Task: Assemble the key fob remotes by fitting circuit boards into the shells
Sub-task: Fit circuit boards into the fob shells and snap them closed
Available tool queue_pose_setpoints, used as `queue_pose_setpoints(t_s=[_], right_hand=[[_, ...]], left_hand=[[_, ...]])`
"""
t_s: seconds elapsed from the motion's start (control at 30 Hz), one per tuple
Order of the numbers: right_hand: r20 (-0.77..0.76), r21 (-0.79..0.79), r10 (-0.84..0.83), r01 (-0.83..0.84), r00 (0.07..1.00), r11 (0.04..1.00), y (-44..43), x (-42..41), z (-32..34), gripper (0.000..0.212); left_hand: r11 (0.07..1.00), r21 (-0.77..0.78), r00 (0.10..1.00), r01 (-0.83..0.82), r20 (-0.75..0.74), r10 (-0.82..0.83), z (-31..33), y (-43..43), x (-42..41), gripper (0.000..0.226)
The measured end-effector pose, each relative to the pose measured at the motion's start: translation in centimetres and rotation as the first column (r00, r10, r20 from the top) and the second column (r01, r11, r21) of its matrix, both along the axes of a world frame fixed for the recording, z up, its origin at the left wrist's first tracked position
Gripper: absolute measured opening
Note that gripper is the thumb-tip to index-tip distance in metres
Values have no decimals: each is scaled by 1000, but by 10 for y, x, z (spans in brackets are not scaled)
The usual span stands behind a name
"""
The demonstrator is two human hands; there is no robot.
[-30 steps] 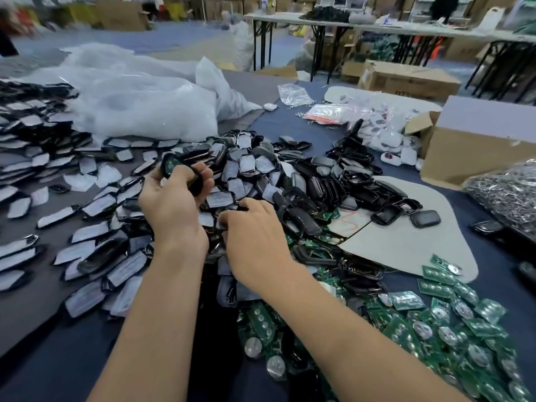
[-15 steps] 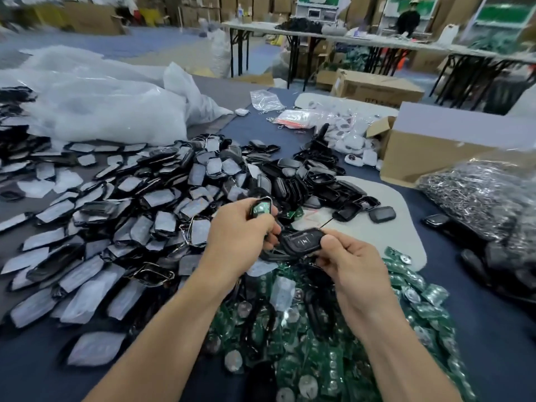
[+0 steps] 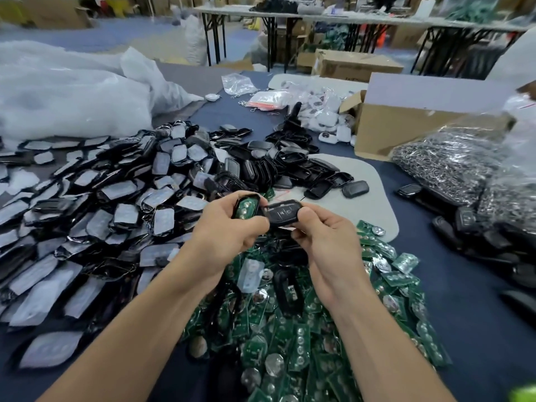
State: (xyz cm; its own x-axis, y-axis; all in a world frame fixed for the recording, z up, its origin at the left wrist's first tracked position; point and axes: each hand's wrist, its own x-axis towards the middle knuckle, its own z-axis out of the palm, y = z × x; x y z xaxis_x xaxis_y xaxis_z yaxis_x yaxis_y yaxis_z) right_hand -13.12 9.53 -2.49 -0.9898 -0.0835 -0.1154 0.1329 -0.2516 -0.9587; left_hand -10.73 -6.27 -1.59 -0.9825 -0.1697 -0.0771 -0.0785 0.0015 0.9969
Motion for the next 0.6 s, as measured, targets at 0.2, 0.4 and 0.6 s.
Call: queue_pose_setpoints(t_s=[0.2,0.4,0.6], right_hand=[[12,-51,122,-121,992,991,4,-1,2,39],[-21,81,45,-43,999,996,2,-3,-3,25],[-35,157,-125,129,992,979,4,3,-4,4]], left_hand=[[987,157,1000,12,8,-14,-1,-10,-4,30],[990,139,1000,-14,-2,14,-1,-7,-4,27],[970,102,963,-220,-138,233,2,-2,-2,35]])
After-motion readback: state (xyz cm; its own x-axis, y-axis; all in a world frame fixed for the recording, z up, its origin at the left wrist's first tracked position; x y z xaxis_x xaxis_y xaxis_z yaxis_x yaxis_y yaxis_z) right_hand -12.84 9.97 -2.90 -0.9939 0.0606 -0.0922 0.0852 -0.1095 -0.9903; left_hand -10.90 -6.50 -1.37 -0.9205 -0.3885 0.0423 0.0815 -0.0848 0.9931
